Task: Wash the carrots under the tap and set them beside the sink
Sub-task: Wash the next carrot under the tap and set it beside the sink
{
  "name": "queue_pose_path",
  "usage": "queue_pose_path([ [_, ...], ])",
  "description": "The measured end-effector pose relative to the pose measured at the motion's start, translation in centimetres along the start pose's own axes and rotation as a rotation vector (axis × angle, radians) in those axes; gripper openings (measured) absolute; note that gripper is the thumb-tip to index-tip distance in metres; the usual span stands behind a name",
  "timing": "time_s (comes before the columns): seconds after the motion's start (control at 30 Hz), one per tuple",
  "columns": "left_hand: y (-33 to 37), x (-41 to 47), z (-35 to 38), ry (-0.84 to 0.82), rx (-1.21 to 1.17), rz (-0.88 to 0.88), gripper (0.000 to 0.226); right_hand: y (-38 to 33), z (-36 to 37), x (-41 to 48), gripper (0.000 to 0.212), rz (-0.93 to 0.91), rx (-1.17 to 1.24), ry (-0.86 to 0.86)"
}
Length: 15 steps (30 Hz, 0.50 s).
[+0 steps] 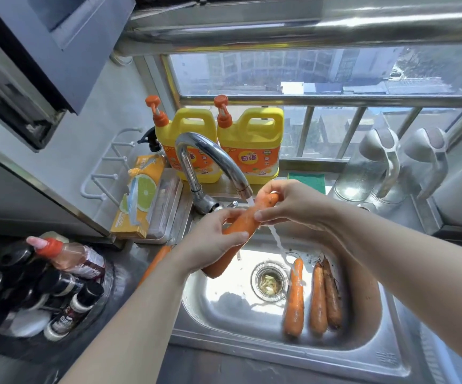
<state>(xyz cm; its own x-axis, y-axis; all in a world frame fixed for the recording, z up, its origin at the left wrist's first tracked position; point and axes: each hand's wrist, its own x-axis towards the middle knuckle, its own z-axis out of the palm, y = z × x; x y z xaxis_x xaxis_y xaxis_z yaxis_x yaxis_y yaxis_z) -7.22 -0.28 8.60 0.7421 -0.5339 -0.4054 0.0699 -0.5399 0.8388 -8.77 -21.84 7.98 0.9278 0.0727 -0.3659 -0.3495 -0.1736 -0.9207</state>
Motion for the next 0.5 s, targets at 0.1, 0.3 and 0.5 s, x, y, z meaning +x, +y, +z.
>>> queue_pose_path([
  [0.1, -0.2, -0.1, 0.1, 0.043, 0.075, 0.015, 0.049, 0.4, 0.4, 0.3, 0.028, 0.001, -0.001, 0.043],
  [0.3, -0.4, -0.5, 0.5, 0.124, 0.128, 0.054, 0.045, 0.4, 1.1, 0.5, 0.029, -0.023, -0.026, 0.102],
  [0.5, -0.4, -0.7, 1.2, 0.139, 0.18, 0.049, 0.047, 1.1, 1.9, 0.5, 0.029, -0.005, -0.044, 0.195],
])
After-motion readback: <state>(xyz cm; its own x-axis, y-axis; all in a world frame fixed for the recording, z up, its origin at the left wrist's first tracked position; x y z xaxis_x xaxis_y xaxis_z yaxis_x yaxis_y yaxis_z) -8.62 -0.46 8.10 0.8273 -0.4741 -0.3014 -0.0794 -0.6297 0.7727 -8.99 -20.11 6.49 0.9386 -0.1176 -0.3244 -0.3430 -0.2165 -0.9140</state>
